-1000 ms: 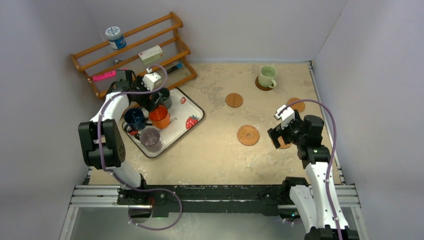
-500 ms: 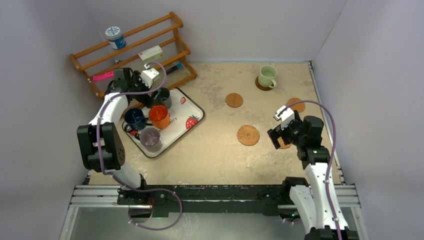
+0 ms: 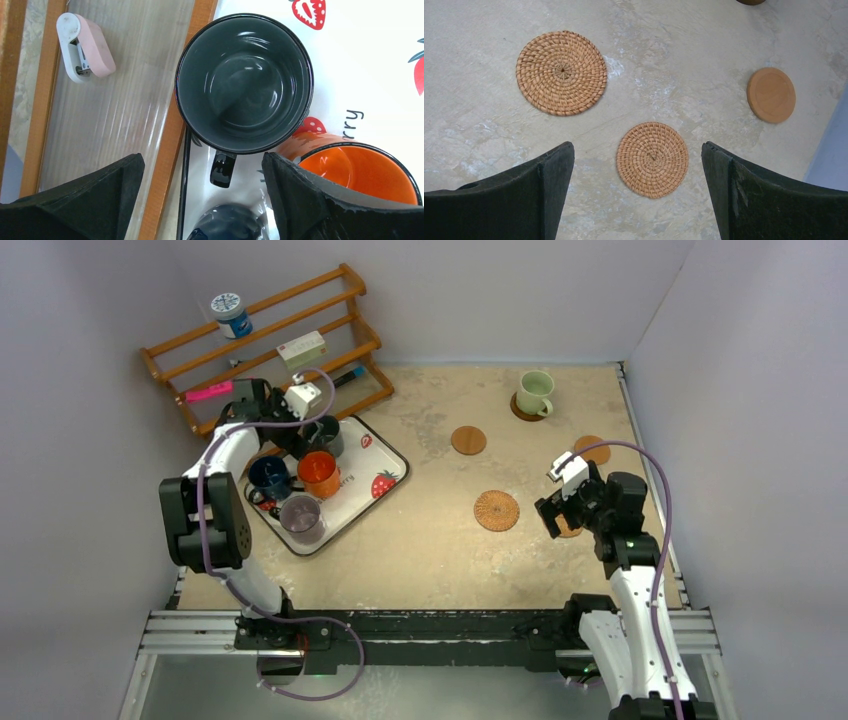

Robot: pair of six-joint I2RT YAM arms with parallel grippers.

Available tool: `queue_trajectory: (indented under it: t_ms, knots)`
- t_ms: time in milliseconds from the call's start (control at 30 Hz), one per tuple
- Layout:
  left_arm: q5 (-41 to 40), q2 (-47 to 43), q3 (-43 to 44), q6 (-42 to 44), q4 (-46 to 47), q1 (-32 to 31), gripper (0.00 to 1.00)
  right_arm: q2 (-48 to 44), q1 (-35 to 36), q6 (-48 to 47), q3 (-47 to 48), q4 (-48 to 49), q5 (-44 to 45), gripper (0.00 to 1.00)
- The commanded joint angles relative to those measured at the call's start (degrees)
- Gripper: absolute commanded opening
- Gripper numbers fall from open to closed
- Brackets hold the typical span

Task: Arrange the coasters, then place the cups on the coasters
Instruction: Pick up the cup from the tray.

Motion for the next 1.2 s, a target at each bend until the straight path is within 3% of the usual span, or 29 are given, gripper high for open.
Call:
queue_trajectory:
  t_ms: [0, 767, 1167]
  knots:
    - [1.22, 1.82, 2.39, 1.51, 0.1, 0.38, 0.94, -0.27, -0.05, -0.78, -0.3, 1.34, -1.17, 0.99]
    - [6.16, 6.71, 5.64, 2.41, -3.97, 0.38, 0.72, -0.01, -0.09, -0.93, -0.42, 1.6, -1.1, 0.99]
    - [9.39, 7.62, 7.62, 3.49, -7.07, 0.38, 0.48, 0.3, -0.08, -0.93, -0.47, 1.74, -0.91, 0.99]
